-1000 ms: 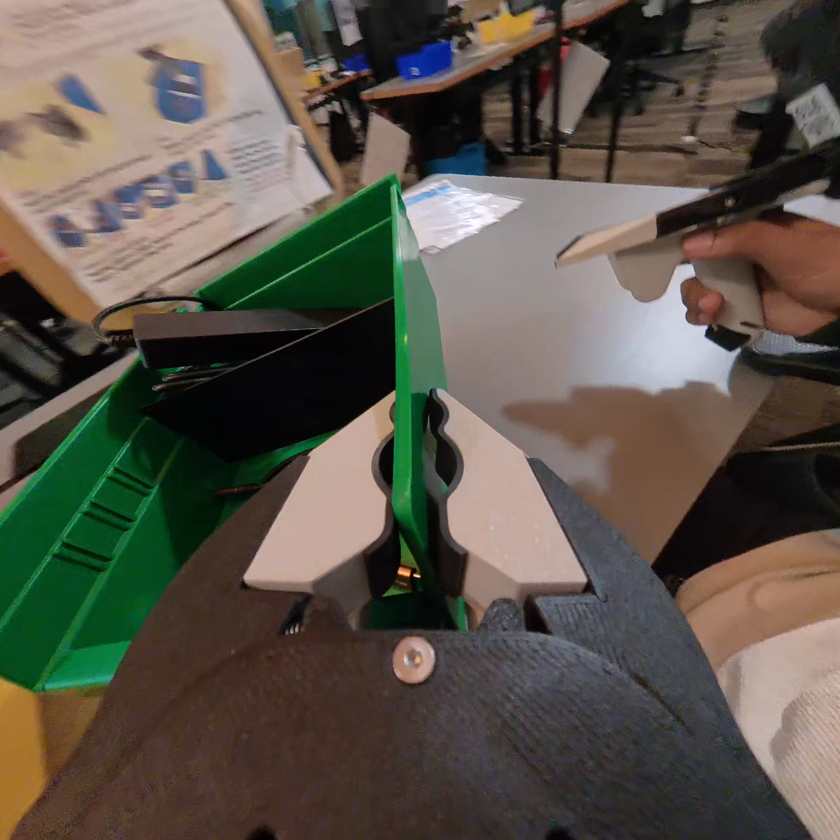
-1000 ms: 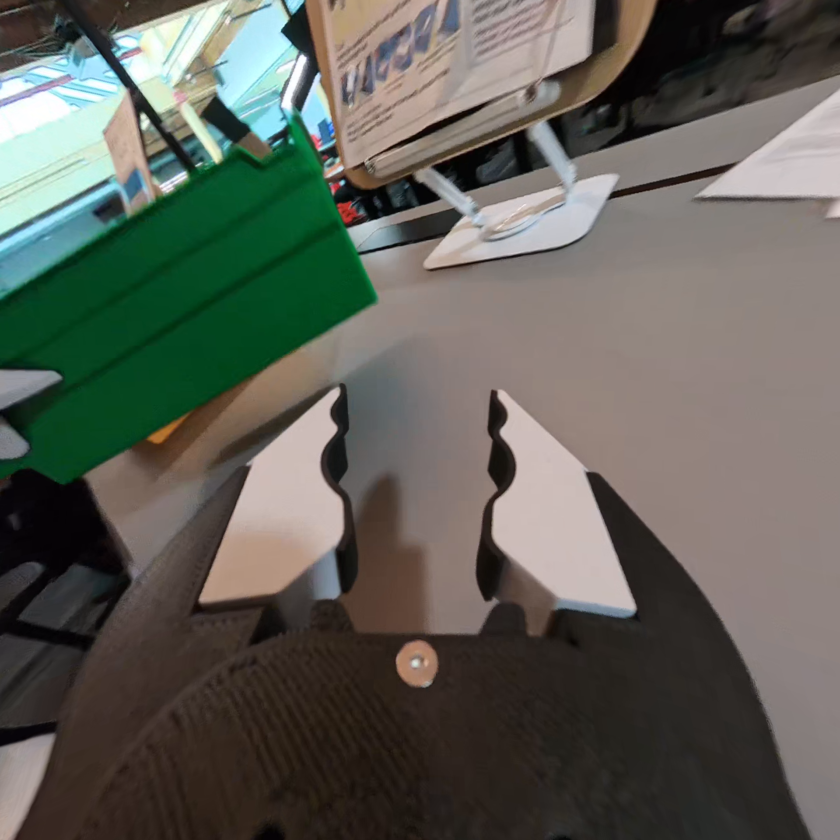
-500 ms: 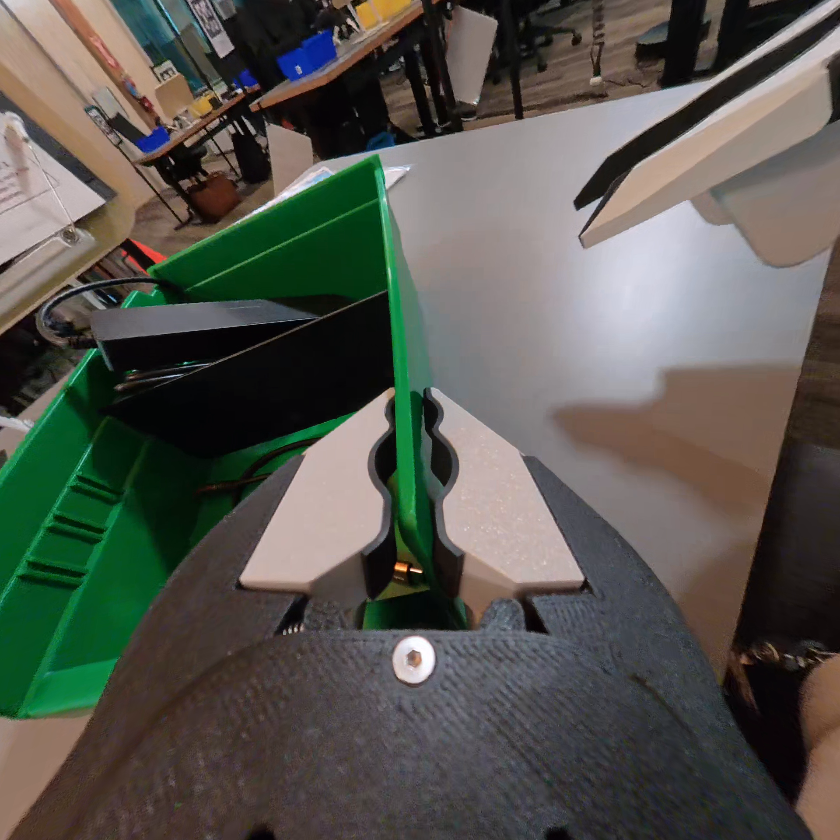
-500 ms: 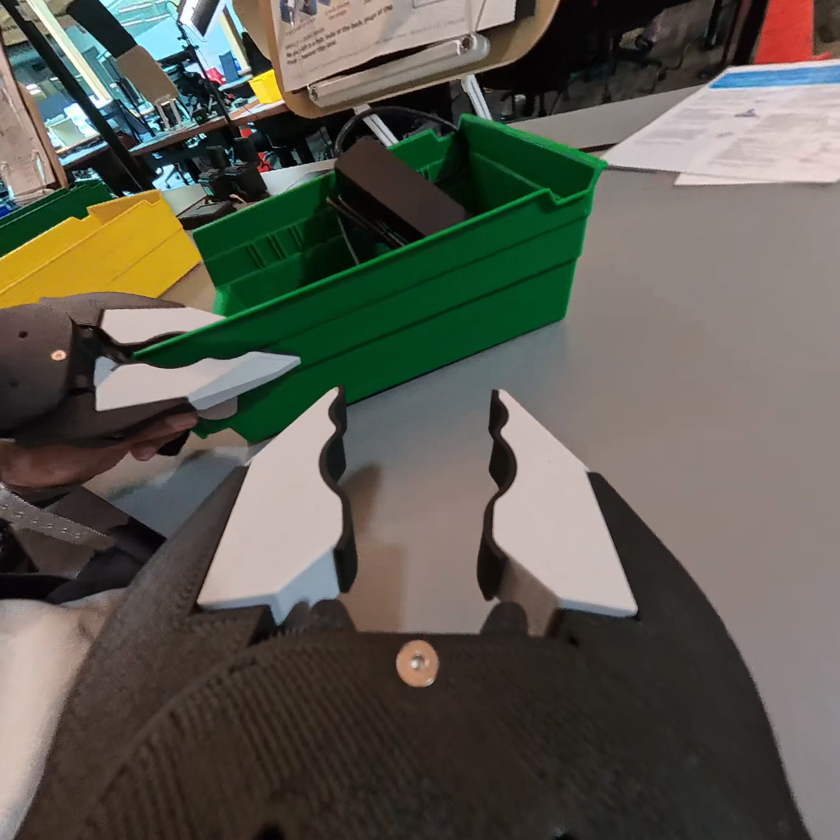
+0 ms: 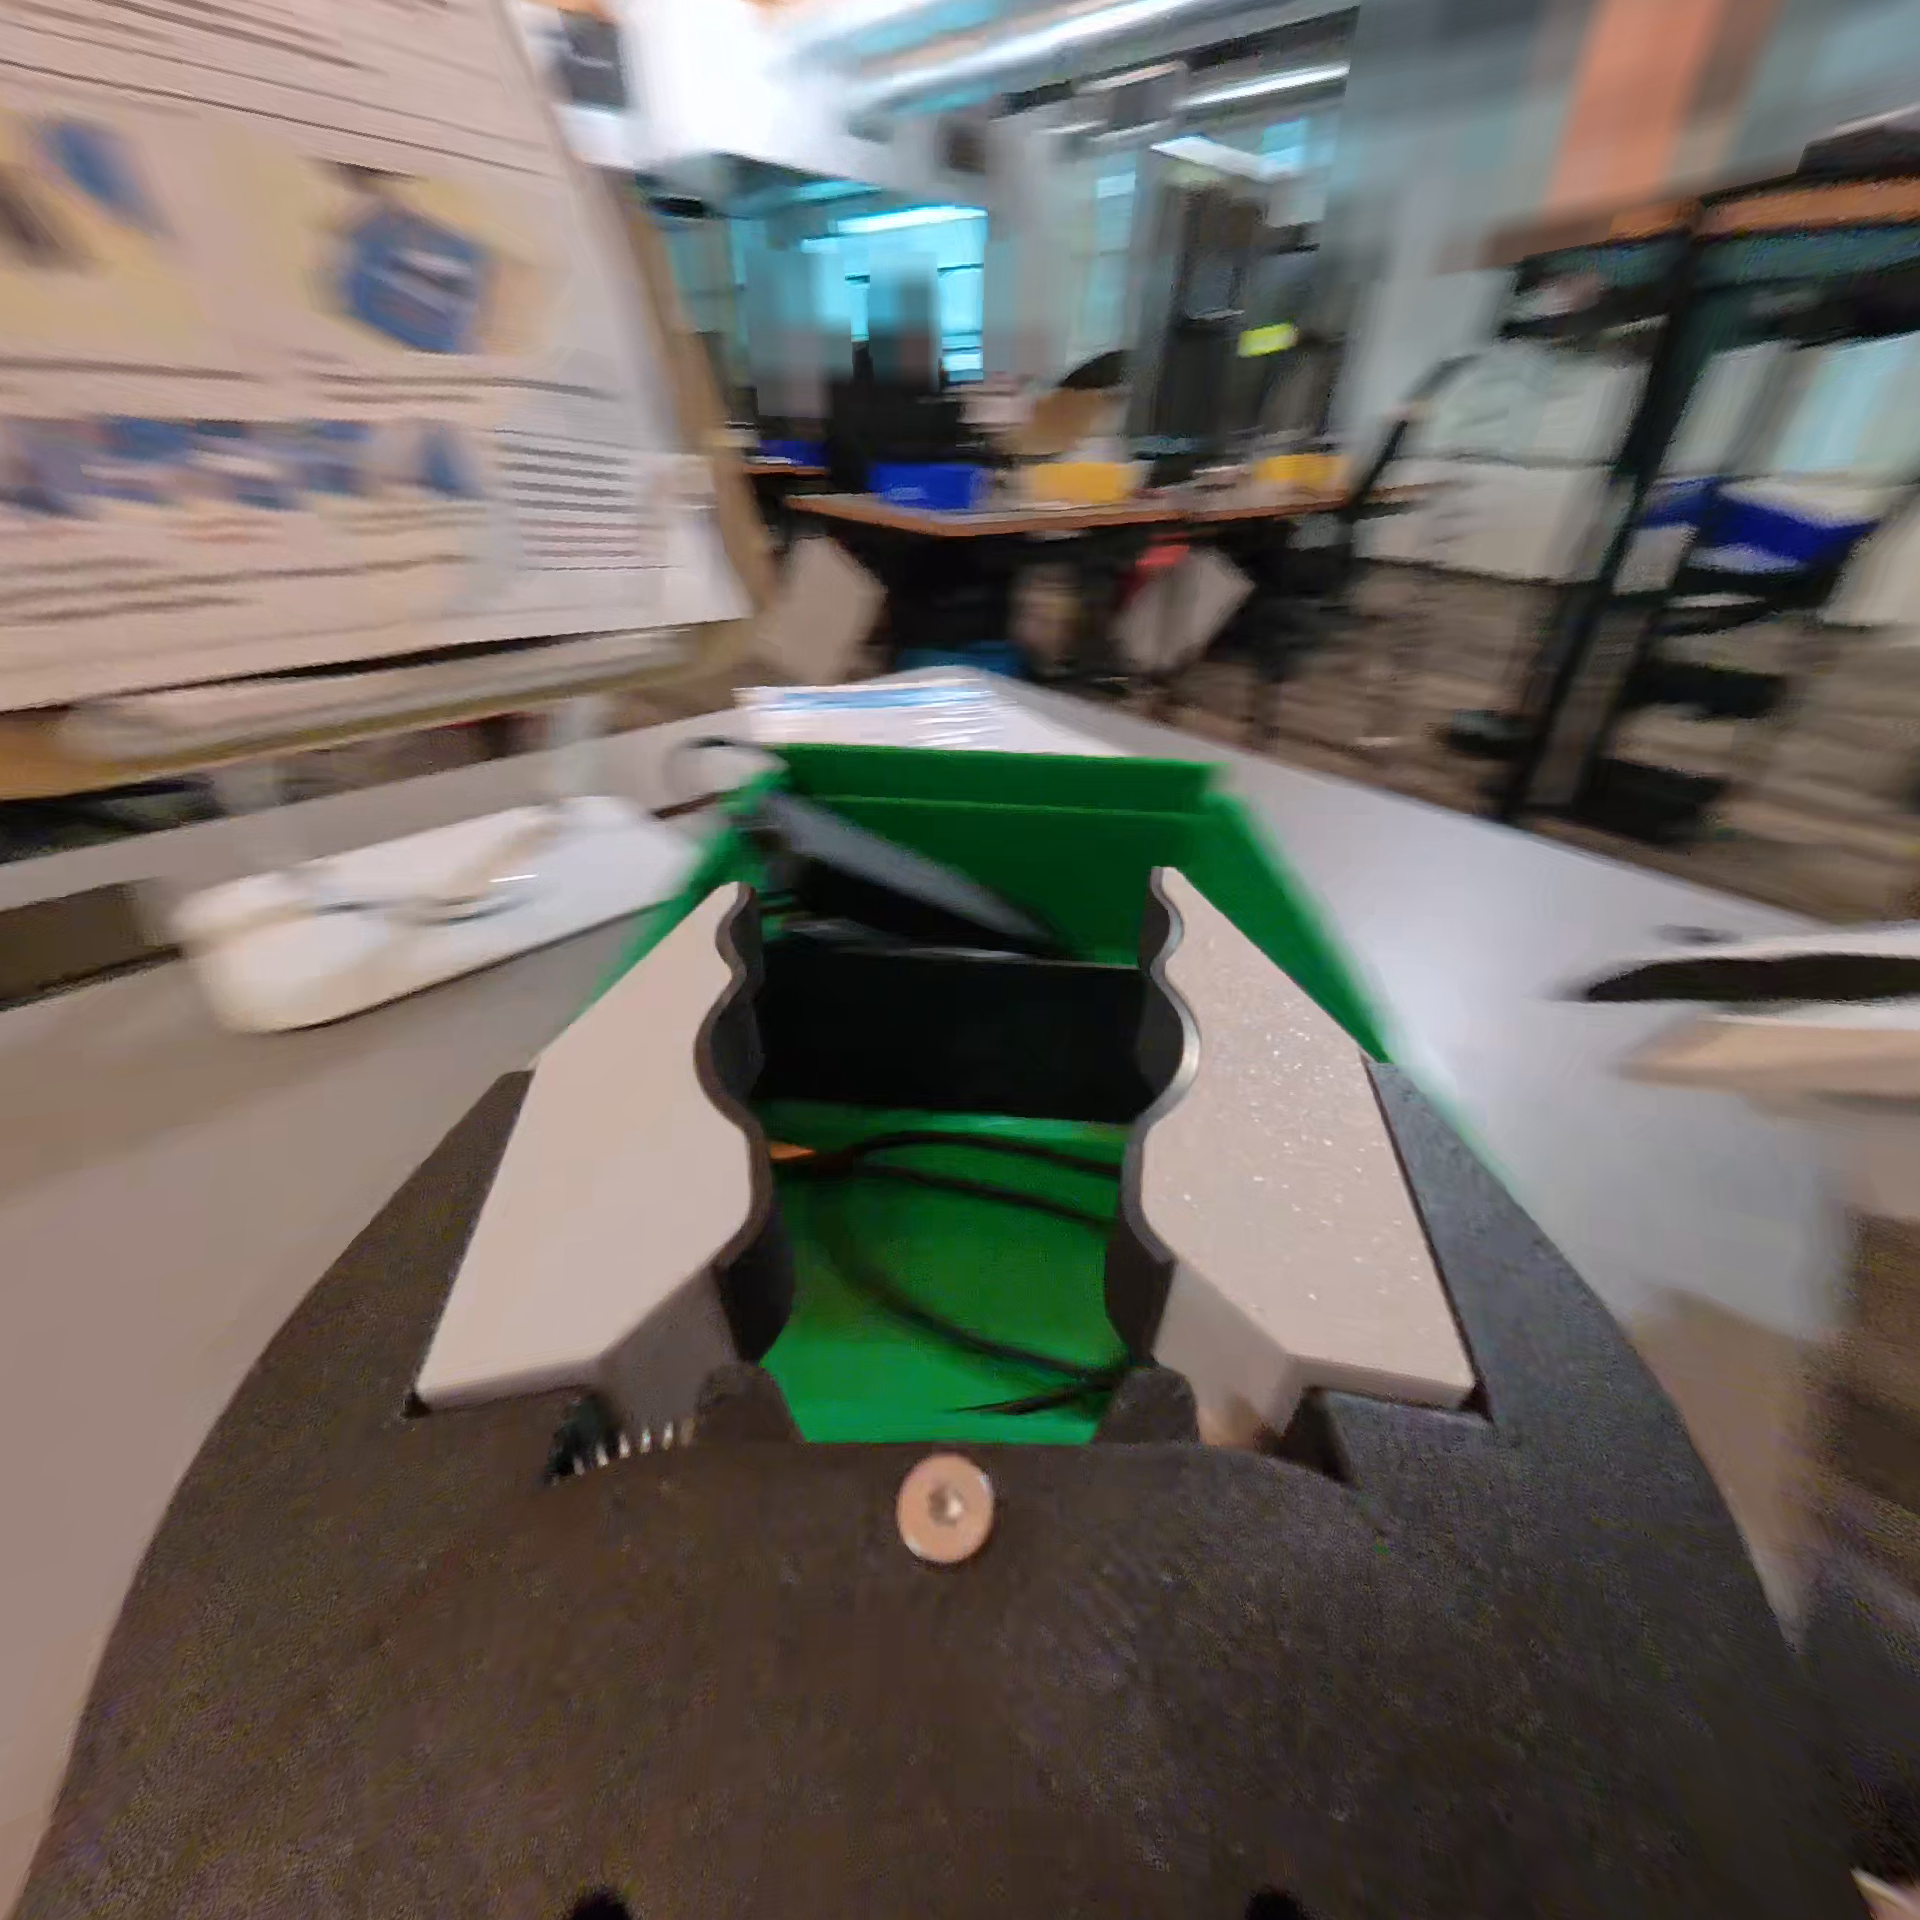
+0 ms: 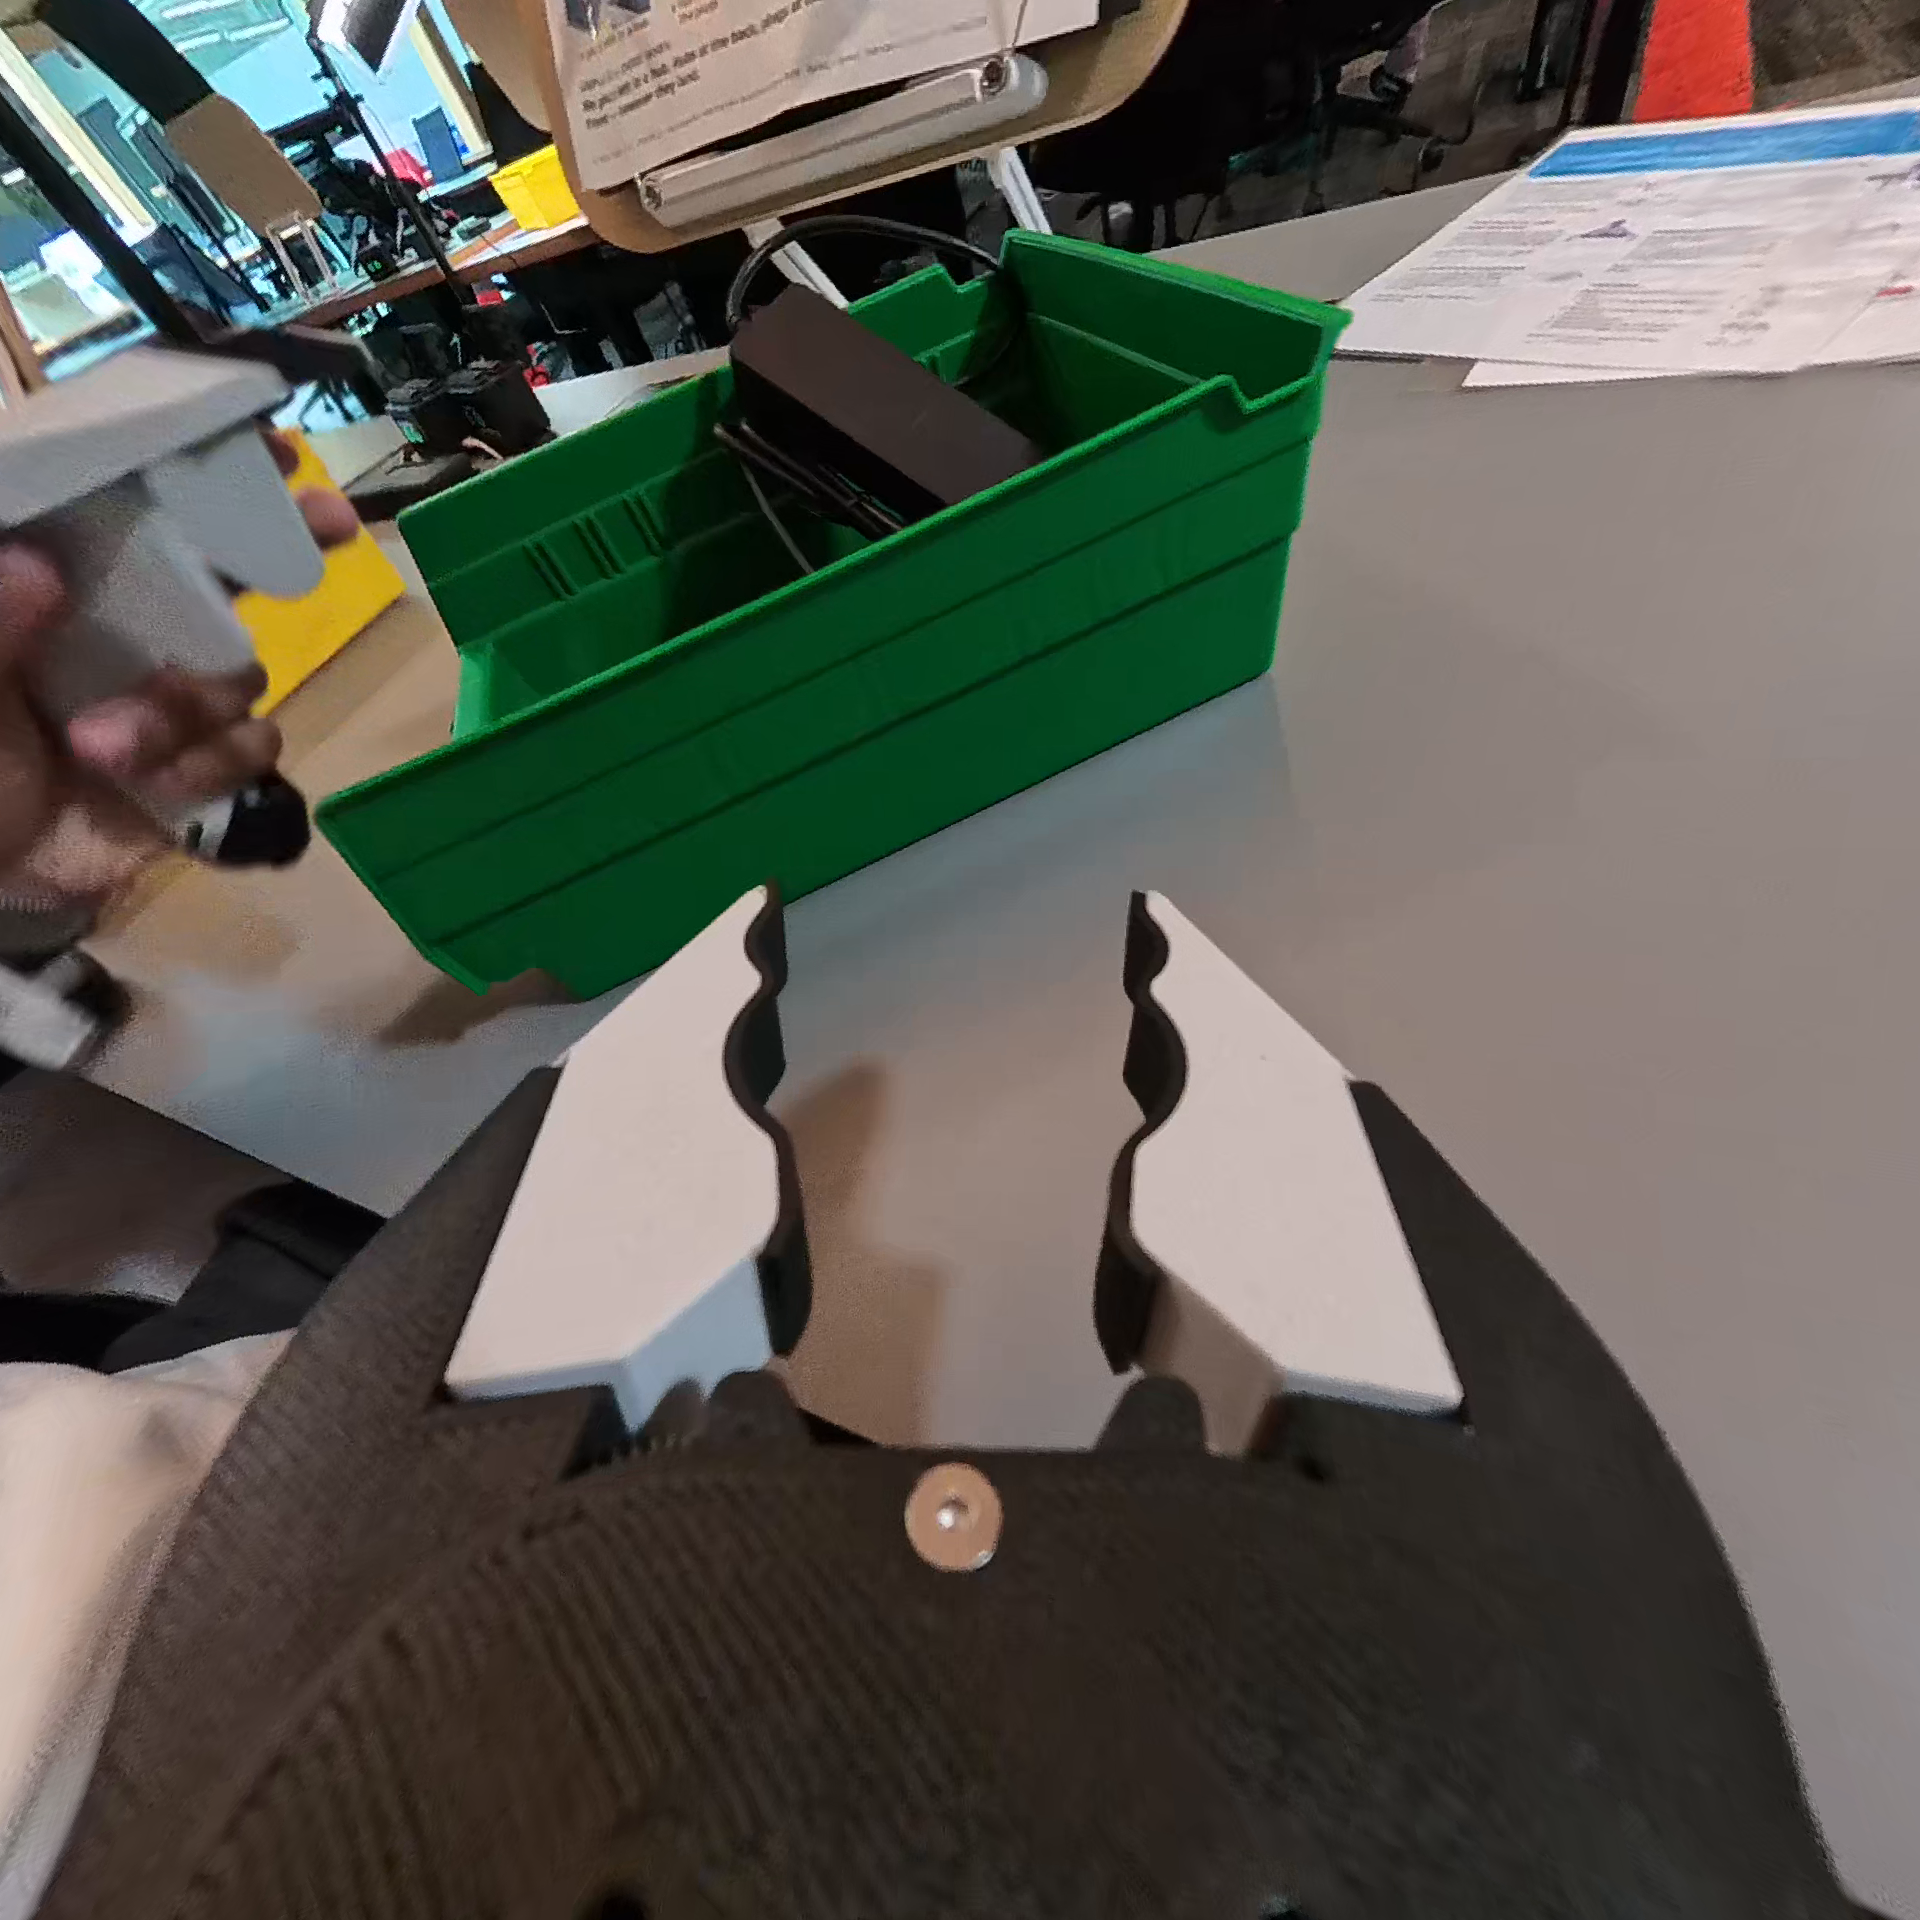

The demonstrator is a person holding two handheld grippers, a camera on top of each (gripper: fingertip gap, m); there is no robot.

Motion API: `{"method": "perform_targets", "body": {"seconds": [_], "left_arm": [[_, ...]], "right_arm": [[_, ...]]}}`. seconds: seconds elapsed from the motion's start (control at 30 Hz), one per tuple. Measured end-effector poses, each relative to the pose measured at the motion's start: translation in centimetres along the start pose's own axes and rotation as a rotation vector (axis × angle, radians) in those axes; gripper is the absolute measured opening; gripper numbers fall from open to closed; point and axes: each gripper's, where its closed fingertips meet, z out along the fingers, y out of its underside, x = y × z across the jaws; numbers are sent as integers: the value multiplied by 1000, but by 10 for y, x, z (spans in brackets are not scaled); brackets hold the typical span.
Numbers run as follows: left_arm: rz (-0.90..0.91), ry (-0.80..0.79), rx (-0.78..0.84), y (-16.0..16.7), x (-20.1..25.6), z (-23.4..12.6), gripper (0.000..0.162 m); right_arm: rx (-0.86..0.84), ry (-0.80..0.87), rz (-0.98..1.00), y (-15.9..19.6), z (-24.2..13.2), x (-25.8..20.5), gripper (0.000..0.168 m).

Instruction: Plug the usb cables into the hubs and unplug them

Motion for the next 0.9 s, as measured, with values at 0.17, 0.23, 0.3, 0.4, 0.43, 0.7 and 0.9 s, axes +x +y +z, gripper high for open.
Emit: {"method": "perform_targets", "body": {"seconds": [0.17, 0.23, 0.3, 0.4, 0.43, 0.7, 0.9], "left_arm": [[137, -345, -143, 47, -107, -20, 80], [117, -319, -223, 70, -107, -20, 78], [114, -246, -307, 88, -92, -17, 76], [184, -168, -353, 97, -69, -19, 68], [210, -169, -351, 97, -65, -21, 63], [280, 158, -307, 99, 23, -37, 36], [411, 262, -251, 98, 74, -45, 31]], "right_arm": [[-25, -50, -117, 0, 15, -24, 71], [-30, -90, -170, 0, 21, -40, 74], [-45, -149, -216, 4, 28, -59, 78], [-83, -261, -240, 15, 37, -89, 83], [-92, -288, -243, 18, 40, -96, 86], [-111, -176, -211, 3, 51, -46, 104], [-109, -26, -181, -17, 45, 42, 37]]}}
